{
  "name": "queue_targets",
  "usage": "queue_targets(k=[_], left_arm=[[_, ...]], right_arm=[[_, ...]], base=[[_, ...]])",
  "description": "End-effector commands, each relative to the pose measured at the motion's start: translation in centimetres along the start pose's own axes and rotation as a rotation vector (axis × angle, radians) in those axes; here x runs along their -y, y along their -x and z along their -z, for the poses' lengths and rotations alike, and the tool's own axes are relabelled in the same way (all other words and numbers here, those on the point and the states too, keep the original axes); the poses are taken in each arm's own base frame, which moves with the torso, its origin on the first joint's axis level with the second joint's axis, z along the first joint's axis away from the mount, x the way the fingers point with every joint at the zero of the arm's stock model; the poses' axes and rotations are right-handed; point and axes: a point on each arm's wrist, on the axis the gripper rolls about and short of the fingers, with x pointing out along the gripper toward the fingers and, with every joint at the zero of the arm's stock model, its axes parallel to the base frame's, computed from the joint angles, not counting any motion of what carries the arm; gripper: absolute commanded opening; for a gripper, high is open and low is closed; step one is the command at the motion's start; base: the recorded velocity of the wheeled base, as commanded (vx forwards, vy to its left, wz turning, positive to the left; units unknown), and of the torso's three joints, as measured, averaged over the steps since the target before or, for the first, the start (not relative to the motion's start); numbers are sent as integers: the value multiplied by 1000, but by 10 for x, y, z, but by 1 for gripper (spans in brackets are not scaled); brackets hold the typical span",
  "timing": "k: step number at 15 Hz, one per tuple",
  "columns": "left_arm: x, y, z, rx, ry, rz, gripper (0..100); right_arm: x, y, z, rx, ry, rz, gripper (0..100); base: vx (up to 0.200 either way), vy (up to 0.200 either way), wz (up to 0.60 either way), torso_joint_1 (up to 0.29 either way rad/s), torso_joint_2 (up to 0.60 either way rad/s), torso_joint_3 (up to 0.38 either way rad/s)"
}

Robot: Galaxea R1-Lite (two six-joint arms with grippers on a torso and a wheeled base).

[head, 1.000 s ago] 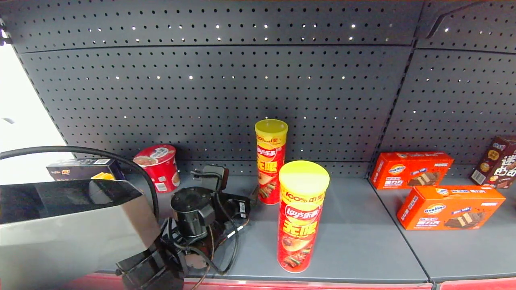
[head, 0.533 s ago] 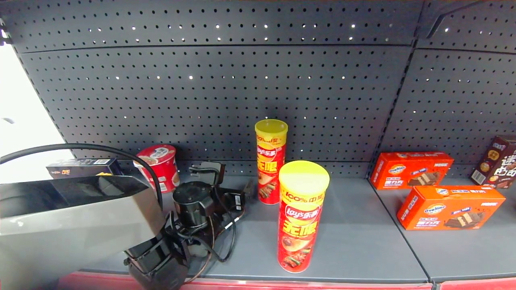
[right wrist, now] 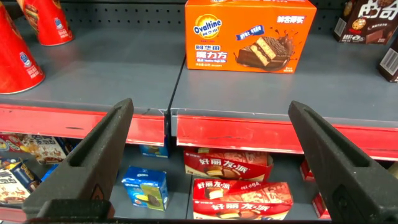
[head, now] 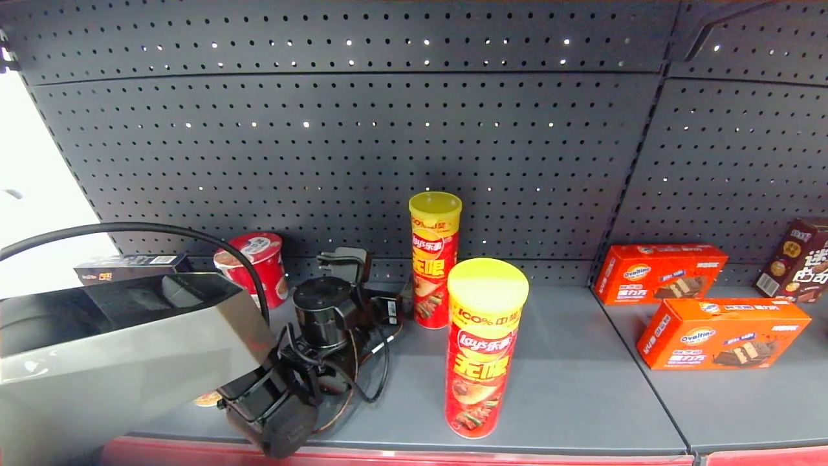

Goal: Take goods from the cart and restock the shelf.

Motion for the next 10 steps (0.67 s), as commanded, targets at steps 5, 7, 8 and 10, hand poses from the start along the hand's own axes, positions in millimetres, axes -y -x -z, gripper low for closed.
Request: queue_targets(k=[5, 7, 8, 10], left_arm=[[11, 5, 2, -8, -4, 33, 100], [12, 6, 2, -8, -4, 35, 100], [12, 6, 2, -8, -4, 33, 100], [12, 6, 2, -9, -4, 35, 100]], right_arm=[[0, 0, 0, 1, 0, 0, 100], [0, 0, 0, 1, 0, 0, 100], [0, 0, 0, 0, 0, 0, 100], [0, 0, 0, 1, 0, 0, 100]], base=[[0, 0, 0, 0, 0, 0], [0, 0, 0, 0, 0, 0], [0, 0, 0, 0, 0, 0], [0, 0, 0, 0, 0, 0]])
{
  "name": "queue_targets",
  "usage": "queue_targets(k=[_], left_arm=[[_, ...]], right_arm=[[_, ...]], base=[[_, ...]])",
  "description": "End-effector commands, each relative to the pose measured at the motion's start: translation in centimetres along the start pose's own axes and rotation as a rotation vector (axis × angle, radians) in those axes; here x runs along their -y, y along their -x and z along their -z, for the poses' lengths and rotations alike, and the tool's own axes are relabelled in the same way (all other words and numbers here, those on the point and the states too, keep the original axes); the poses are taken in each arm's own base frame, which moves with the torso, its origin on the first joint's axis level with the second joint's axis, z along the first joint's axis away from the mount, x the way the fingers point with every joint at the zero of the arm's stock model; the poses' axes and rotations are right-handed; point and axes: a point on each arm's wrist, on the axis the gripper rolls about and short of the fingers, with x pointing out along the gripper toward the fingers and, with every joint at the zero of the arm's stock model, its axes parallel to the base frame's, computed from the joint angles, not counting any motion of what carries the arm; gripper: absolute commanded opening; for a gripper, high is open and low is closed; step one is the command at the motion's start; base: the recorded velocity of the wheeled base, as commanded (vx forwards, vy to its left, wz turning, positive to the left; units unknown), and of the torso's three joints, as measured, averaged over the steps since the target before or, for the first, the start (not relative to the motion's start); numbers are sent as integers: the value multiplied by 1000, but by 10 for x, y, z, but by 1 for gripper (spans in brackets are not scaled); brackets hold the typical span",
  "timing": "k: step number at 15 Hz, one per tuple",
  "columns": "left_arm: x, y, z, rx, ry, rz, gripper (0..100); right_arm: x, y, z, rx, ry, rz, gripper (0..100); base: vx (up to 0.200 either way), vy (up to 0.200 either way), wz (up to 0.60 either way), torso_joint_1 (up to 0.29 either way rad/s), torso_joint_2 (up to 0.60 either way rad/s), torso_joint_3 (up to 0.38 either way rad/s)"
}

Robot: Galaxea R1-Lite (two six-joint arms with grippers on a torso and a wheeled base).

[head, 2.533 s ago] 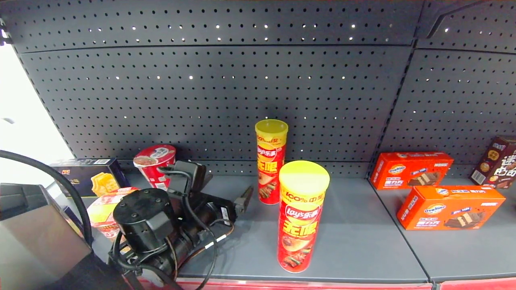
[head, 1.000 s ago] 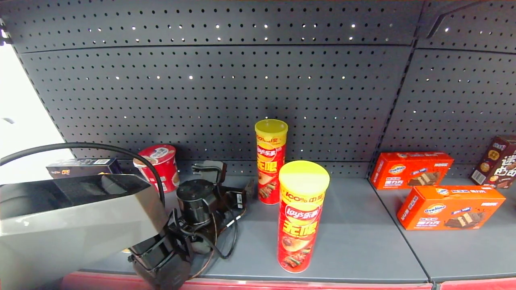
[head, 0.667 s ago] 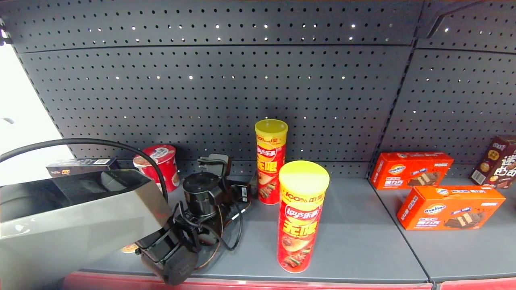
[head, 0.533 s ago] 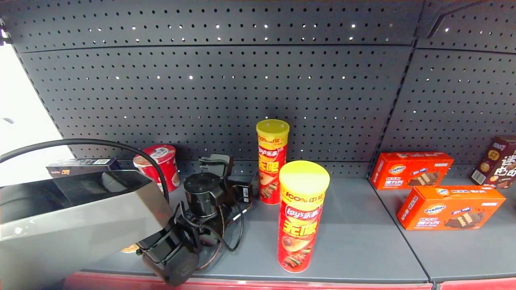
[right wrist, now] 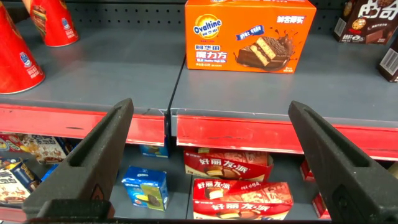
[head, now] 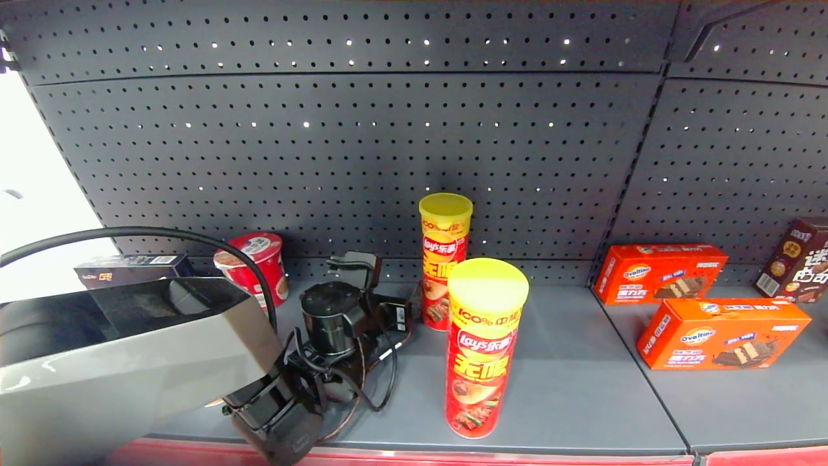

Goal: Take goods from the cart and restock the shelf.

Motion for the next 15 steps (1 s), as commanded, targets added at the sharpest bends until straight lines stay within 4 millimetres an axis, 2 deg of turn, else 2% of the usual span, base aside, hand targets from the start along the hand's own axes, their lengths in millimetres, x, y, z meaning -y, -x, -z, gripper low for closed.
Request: queue_targets(k=[1, 8, 12, 15], left_arm=[[2, 1, -1, 2, 1, 4, 100], [6, 11, 1, -16, -7, 22, 100], [0, 17, -21, 27, -3, 11, 100], [-5, 35, -39, 49, -4, 19, 100]], right_arm=[[0, 0, 0, 0, 0, 2, 100], [0, 0, 0, 0, 0, -1, 100], [0, 0, 0, 2, 0, 0, 100], [0, 0, 0, 2, 0, 0, 100]], base=[[0, 0, 0, 0, 0, 0], [0, 0, 0, 0, 0, 0], [0, 0, 0, 0, 0, 0], [0, 0, 0, 0, 0, 0]])
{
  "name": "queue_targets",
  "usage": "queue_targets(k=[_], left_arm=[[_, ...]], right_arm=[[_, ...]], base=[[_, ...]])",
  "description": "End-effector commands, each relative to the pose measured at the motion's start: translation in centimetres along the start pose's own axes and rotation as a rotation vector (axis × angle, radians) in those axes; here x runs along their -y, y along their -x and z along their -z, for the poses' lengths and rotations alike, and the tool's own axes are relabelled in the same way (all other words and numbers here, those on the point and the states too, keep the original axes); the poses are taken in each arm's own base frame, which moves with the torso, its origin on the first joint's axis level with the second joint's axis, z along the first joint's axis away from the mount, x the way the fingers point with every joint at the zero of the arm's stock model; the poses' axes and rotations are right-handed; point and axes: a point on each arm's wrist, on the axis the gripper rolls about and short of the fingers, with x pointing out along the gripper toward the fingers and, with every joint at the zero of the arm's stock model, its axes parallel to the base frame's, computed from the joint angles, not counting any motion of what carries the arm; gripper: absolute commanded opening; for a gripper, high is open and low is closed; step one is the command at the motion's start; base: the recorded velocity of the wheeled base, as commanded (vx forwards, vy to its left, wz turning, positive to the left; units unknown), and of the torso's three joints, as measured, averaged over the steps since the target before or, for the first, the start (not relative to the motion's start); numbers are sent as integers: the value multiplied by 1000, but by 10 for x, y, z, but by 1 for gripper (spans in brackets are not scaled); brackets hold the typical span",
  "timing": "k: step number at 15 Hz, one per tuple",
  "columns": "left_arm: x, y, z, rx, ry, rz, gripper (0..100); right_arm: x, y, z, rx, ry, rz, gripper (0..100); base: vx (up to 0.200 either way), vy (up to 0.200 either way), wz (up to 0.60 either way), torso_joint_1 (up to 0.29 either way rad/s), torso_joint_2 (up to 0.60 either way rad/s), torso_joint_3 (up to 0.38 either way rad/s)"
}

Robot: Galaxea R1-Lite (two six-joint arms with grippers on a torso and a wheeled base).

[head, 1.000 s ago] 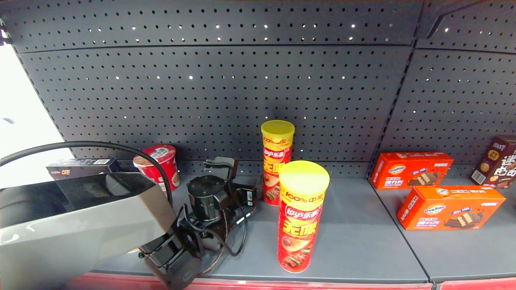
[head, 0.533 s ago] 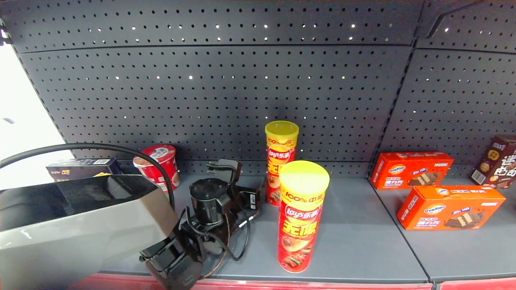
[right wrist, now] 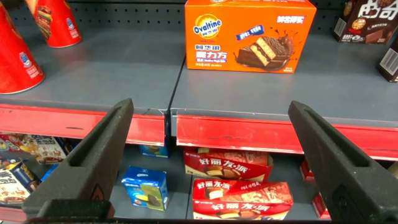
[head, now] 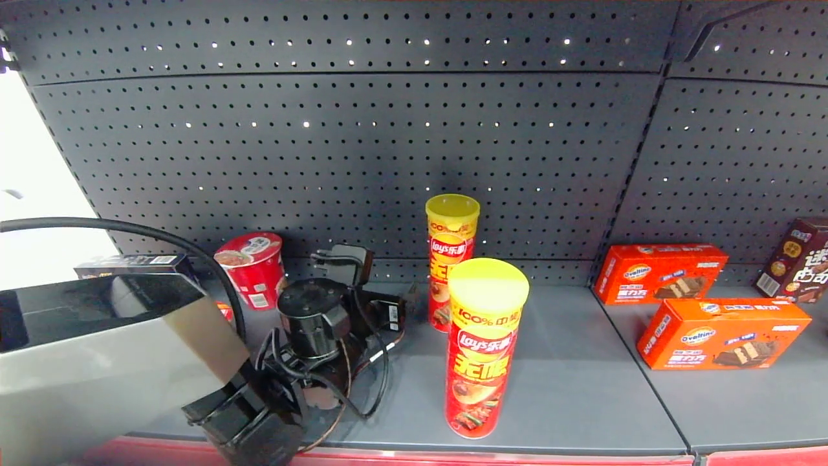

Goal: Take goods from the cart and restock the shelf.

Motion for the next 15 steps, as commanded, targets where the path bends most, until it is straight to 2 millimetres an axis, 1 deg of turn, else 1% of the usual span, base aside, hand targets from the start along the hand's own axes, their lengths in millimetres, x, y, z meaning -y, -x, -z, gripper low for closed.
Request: queue_targets(k=[1, 3, 5, 7, 10, 13, 15], left_arm=[[-4, 20, -23, 32, 12, 15, 100], [-7, 34, -43, 40, 14, 22, 100], [-11, 43, -59, 57, 24, 23, 100], [-16, 57, -67, 69, 26, 23, 100], [-30, 91, -76, 76, 27, 25, 100], [-49, 127, -101, 123, 29, 19, 100], [-70, 153, -101, 103, 16, -34, 100]], right_arm=[[0, 0, 0, -2, 0, -1, 100], [0, 0, 0, 0, 0, -1, 100], [0, 0, 0, -2, 0, -1, 100], [0, 0, 0, 0, 0, -1, 100], [0, 0, 0, 0, 0, -1, 100], [0, 0, 0, 1, 0, -1, 100], [0, 0, 0, 0, 0, -2, 100]], base=[[0, 0, 0, 0, 0, 0], [0, 0, 0, 0, 0, 0], [0, 0, 0, 0, 0, 0], [0, 0, 0, 0, 0, 0], [0, 0, 0, 0, 0, 0], [0, 0, 0, 0, 0, 0], [0, 0, 0, 0, 0, 0]])
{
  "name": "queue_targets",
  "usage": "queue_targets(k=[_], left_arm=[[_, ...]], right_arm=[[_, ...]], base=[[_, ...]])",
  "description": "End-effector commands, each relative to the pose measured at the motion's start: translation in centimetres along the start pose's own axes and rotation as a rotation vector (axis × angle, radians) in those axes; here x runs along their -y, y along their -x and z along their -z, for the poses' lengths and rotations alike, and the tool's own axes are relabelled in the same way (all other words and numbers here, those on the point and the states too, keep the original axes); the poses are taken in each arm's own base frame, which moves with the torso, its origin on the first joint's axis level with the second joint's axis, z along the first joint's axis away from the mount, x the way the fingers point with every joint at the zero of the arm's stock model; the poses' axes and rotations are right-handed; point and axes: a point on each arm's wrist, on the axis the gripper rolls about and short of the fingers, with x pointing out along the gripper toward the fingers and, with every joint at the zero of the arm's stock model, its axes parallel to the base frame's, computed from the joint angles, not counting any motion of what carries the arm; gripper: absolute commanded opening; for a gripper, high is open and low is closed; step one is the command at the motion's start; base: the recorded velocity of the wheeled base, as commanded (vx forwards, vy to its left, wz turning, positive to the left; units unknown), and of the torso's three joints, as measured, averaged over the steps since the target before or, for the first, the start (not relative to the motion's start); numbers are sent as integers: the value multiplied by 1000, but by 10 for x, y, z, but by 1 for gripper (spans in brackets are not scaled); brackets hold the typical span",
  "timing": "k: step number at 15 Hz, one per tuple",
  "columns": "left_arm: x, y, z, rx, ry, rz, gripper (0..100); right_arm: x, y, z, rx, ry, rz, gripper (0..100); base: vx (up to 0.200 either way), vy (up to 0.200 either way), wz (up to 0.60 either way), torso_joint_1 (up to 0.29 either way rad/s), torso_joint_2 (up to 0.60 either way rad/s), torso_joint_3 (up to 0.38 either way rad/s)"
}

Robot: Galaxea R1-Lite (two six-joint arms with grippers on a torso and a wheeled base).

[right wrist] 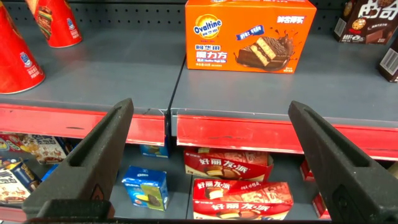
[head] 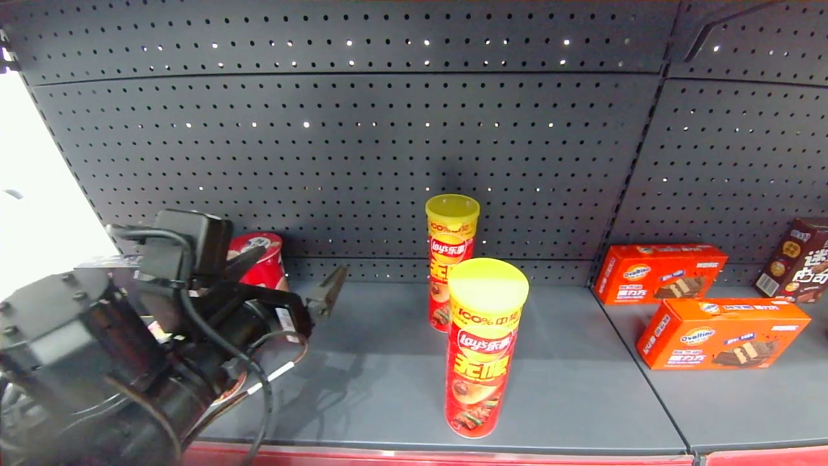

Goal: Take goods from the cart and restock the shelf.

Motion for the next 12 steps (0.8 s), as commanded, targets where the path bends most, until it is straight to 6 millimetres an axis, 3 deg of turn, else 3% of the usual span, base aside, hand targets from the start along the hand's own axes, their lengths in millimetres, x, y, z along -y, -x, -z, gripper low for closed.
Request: queue_targets(k=[1, 4, 5, 7, 12], left_arm=[[-44, 67, -10, -5, -16, -87, 100], [-76, 132, 9, -78, -7, -290, 100], [-78, 160, 29, -94, 24, -332, 100], [-77, 191, 41, -89, 85, -355, 100], [-73, 240, 78, -76, 85, -325, 100]], right_arm=[[0, 0, 0, 1, 0, 0, 100], [0, 0, 0, 0, 0, 0, 100], [0, 0, 0, 0, 0, -1, 100], [0, 0, 0, 1, 0, 0, 100], [0, 0, 0, 0, 0, 0, 100]], base=[[0, 0, 0, 0, 0, 0], [0, 0, 0, 0, 0, 0], [0, 0, 0, 0, 0, 0], [0, 0, 0, 0, 0, 0], [0, 0, 0, 0, 0, 0]])
